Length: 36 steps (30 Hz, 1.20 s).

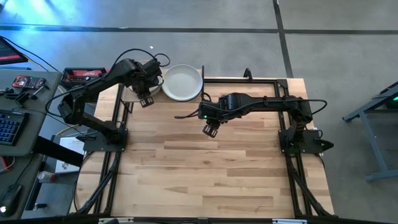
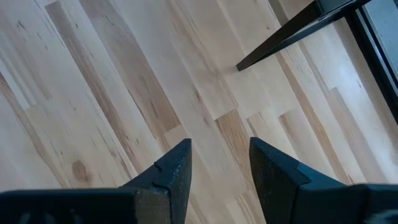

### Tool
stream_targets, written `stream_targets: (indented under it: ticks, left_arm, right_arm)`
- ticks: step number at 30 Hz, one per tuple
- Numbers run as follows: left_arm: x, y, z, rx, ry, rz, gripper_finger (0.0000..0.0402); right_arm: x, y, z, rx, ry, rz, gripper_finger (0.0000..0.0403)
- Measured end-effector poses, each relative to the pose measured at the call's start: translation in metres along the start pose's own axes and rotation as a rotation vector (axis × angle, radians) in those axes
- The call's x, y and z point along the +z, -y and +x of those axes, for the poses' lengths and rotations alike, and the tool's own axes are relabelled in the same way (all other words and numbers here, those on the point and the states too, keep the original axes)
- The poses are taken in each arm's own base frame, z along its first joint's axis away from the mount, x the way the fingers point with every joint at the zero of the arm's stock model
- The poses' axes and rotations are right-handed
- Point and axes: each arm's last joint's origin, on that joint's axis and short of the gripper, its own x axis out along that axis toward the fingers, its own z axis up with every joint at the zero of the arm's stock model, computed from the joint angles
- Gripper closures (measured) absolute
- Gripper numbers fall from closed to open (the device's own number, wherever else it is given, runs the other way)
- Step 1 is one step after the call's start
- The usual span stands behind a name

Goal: Place and stack plates onto a shelf
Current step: Stack the brown plate into the white plate on the shelf, then return to Home Position

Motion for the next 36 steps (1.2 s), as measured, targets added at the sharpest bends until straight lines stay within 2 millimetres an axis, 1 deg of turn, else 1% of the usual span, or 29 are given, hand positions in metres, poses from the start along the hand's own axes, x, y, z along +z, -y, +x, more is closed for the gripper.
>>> stream_targets:
  ticks: [4,9,12,14,20,22,26,33,36]
  left_arm:
    - [0.000,0.001,0.000,-0.008,-0.002,0.003,0.0309]
    - [0.000,0.003,0.000,-0.081,0.016,0.003,0.0310]
    - [0.000,0.003,-0.002,-0.082,0.022,0.002,0.0310]
    - [0.001,0.001,-0.007,-0.077,0.040,-0.003,0.0310]
    - [0.005,-0.007,-0.031,-0.056,0.136,-0.029,0.0310]
    - [0.004,-0.008,-0.037,-0.077,0.151,-0.051,0.0310]
    - [0.003,-0.008,-0.038,-0.096,0.139,-0.051,0.0310]
    - [0.002,-0.009,-0.038,-0.061,0.130,-0.027,0.0310]
    - [-0.001,-0.006,-0.043,-0.159,0.175,-0.030,0.0310]
  right_arm:
    - [0.000,0.000,0.000,0.000,0.000,0.000,0.0265]
    - [0.000,0.000,0.000,0.000,0.000,0.000,0.0265]
    - [0.000,0.000,0.000,0.000,0.000,0.000,0.0265]
    - [0.000,0.000,0.000,0.000,0.000,0.000,0.0265]
    - [0.000,0.000,0.000,0.000,0.000,0.000,0.0265]
    - [0.000,0.000,0.000,0.000,0.000,0.000,0.0265]
    - [0.000,0.000,0.000,0.000,0.000,-0.014,0.0265]
    - [0.000,0.000,0.000,0.000,0.000,-0.026,0.0265]
    - [0.000,0.000,0.000,0.000,0.000,-0.039,0.0265]
